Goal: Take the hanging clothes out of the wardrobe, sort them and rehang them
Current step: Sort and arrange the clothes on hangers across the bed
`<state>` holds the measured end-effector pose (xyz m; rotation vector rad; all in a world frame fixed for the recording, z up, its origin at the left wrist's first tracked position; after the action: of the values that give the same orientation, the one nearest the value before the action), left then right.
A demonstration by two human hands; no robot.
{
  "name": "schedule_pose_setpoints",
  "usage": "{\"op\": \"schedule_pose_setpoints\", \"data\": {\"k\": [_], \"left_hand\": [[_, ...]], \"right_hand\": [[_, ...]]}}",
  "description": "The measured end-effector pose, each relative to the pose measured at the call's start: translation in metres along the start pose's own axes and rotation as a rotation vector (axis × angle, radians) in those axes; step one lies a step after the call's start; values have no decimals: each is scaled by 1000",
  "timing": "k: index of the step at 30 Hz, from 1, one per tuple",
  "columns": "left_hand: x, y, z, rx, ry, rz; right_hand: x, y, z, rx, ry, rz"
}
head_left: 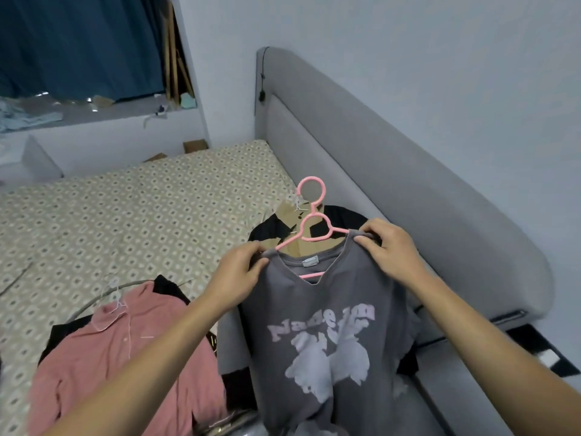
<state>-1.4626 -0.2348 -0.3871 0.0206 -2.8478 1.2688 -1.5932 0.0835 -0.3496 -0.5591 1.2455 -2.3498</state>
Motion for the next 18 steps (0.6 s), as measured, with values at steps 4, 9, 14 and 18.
{"op": "schedule_pose_setpoints", "data": {"k": [4,9,14,18], "left_hand": [[112,23,15,6,-95,42],[225,46,56,-21,-274,51],[251,64,112,15,-473,92],[213,55,147,101,-522,88]], "right_hand": [[94,8,-73,18,39,73],[216,43,-156,-127,85,195],[277,105,-197,-316,250,300],[276,156,-165,-209,146,414]]}}
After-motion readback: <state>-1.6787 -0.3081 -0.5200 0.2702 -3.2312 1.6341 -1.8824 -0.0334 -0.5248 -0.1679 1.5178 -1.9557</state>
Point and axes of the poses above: each hand's wrist, its own x-axis towards the middle knuckle, its own y-axis out of the palm, z = x × y, the point moved 1 cm from there along x, towards the middle knuckle, and after that the axes turned 8 degrees about z, right-handed, at the moved point
